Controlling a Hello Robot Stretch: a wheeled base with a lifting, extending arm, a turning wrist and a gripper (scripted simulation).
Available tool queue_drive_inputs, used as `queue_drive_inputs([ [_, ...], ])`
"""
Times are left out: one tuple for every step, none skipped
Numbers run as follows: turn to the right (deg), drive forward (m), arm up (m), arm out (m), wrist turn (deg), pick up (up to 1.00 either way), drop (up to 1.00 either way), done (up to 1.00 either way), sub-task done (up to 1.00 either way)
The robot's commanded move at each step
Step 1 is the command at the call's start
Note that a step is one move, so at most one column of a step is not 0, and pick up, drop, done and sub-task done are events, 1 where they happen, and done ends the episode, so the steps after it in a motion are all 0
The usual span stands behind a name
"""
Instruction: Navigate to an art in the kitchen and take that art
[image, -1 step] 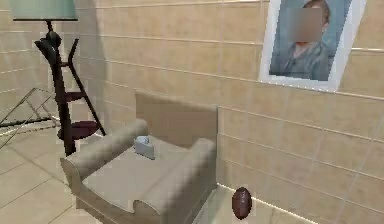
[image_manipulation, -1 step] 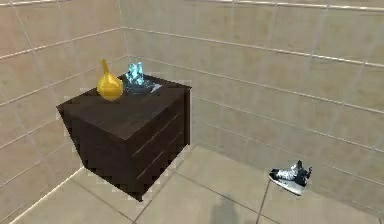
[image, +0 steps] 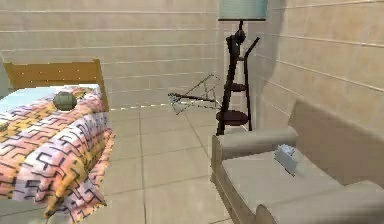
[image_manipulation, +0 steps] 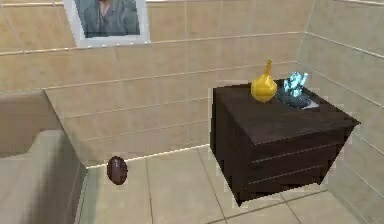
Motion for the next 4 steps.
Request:
queue_drive_inputs([
  [-45.0,0.0,0.0,0.0,0.0,0.0,0.0,0.0,0.0],
  [-45.0,0.0,0.0,0.0,0.0,0.0,0.0,0.0,0.0],
  [-18.0,0.0,0.0,0.0,0.0,0.0,0.0,0.0,0.0],
  [-3.0,0.0,0.0,0.0,0.0,0.0,0.0,0.0,0.0],
])
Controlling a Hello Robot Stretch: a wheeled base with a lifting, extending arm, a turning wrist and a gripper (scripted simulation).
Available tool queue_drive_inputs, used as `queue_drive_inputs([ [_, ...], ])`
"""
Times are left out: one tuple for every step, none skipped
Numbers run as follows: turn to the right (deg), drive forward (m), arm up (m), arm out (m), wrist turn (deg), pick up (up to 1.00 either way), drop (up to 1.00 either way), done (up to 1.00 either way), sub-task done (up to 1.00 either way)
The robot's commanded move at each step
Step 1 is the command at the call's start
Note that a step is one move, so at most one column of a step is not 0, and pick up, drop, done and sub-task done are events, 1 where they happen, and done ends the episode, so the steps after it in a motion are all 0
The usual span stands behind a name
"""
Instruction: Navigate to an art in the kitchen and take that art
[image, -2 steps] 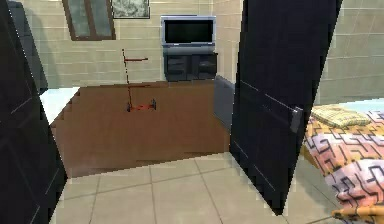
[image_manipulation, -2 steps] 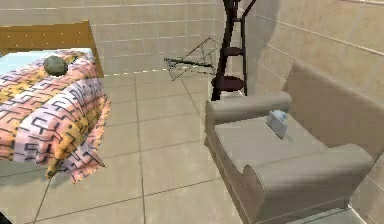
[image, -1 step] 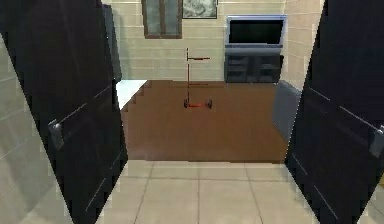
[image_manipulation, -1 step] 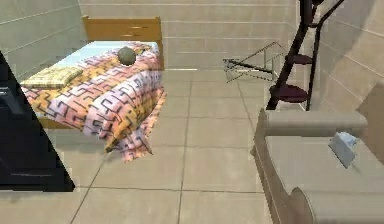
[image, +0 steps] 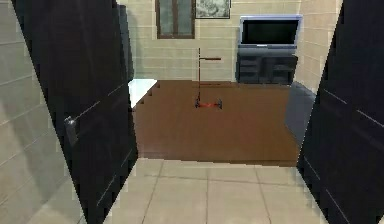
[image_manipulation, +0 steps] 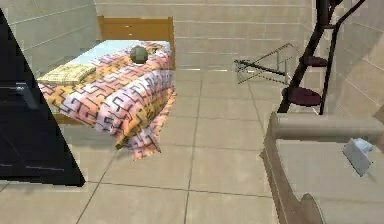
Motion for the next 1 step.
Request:
queue_drive_inputs([
  [0.0,1.0,0.0,0.0,0.0,0.0,0.0,0.0,0.0],
])
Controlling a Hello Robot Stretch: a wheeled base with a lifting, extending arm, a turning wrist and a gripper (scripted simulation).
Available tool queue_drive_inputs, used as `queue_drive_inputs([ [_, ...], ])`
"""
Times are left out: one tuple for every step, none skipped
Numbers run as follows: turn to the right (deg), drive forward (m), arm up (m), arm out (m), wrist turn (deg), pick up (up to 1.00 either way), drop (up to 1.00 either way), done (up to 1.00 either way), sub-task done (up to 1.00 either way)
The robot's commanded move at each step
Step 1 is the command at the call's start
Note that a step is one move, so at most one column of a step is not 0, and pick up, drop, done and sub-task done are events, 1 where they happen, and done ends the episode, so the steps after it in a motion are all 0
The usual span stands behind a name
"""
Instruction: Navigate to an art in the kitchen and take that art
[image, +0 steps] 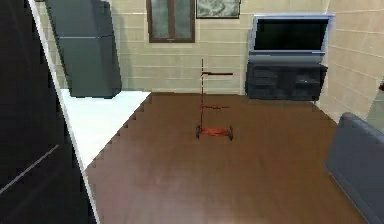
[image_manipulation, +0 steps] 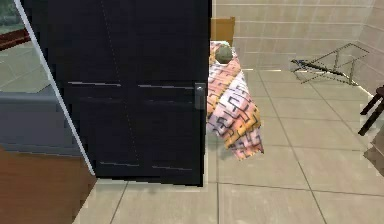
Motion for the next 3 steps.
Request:
queue_drive_inputs([
  [0.0,0.2,0.0,0.0,0.0,0.0,0.0,0.0,0.0],
  [-3.0,0.0,0.0,0.0,0.0,0.0,0.0,0.0,0.0],
  [0.0,1.0,0.0,0.0,0.0,0.0,0.0,0.0,0.0],
])
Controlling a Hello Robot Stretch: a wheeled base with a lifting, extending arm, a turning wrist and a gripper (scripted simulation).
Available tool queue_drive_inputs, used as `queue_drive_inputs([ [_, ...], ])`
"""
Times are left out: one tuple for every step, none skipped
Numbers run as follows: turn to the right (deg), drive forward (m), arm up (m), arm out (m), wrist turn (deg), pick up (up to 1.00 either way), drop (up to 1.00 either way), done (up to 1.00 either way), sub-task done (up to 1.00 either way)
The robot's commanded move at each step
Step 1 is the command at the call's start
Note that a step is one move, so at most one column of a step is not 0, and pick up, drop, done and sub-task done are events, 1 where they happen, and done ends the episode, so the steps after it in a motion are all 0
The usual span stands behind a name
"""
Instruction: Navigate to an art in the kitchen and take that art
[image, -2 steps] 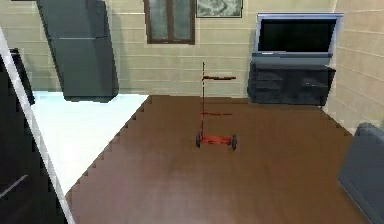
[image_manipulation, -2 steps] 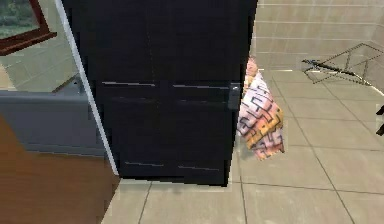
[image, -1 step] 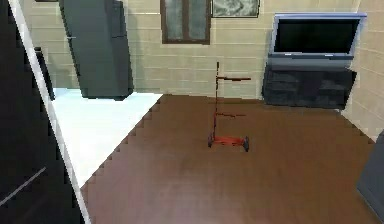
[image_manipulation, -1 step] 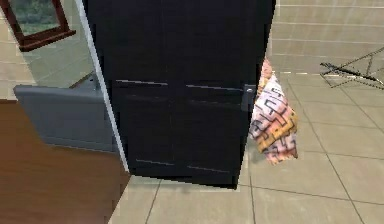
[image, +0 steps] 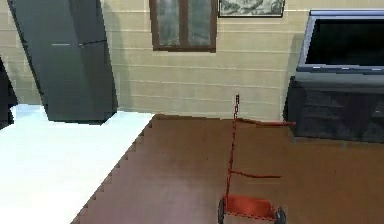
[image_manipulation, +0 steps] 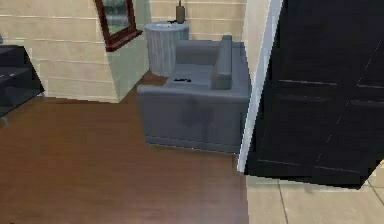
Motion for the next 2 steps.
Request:
queue_drive_inputs([
  [-15.0,0.0,0.0,0.0,0.0,0.0,0.0,0.0,0.0],
  [0.0,0.4,0.0,0.0,0.0,0.0,0.0,0.0,0.0],
])
